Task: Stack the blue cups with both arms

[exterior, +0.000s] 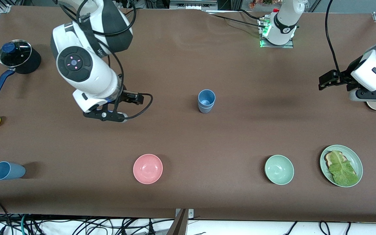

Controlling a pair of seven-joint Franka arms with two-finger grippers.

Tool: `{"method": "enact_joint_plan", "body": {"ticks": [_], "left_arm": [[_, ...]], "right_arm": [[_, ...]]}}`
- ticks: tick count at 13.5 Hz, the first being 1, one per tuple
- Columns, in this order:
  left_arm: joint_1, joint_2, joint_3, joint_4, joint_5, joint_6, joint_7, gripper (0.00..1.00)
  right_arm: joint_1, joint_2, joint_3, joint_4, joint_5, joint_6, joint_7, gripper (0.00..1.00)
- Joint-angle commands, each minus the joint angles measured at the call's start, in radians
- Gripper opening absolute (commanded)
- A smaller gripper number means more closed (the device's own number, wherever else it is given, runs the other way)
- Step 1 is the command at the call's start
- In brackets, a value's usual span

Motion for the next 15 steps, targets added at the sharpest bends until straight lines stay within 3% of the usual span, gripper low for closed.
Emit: {"method": "enact_joint_plan", "body": {"ticks": [1,3,5,9,10,13,14,15], "left_arm": [[0.014,-0.015,-0.004,-0.018,0.02,0.0,0.01,1.0],[0.017,-0.011,-0.004,-0.012,0.02,0.005,0.01,1.0],[0.016,-0.011,-0.007,-0.014,0.02,0.013,0.01,1.0],[0.017,-0.011,-0.01,-0.015,0.02,0.013,0.01,1.0],[0.016,-0.012,-0.01,-0.014,0.02,0.011,0.01,1.0],[0.017,-0.012,-0.01,-0.015,0.02,0.008,0.011,1.0],[0.017,-0.012,-0.01,-0.015,0.02,0.01,0.01,1.0],[0.017,-0.012,-0.01,-0.015,0.02,0.008,0.01,1.0]], "right_arm": [[-0.015,-0.031,-0.044,-0.029,0.043,-0.007,-0.059,1.0],[-0.015,-0.068,-0.077,-0.026,0.121,-0.007,-0.062,1.0],[-0.015,-0.111,-0.103,-0.021,0.137,-0.018,-0.071,1.0],[-0.015,-0.27,-0.209,-0.07,0.099,-0.268,-0.205,1.0],[-0.015,-0.312,-0.208,-0.151,0.054,-0.251,-0.203,1.0],[-0.015,-0.549,-0.209,-0.6,-0.008,0.036,-0.203,1.0],[-0.015,-0.6,-0.208,-0.664,-0.055,0.069,-0.205,1.0],[-0.015,-0.605,-0.211,-0.66,-0.079,0.059,-0.208,1.0]]}}
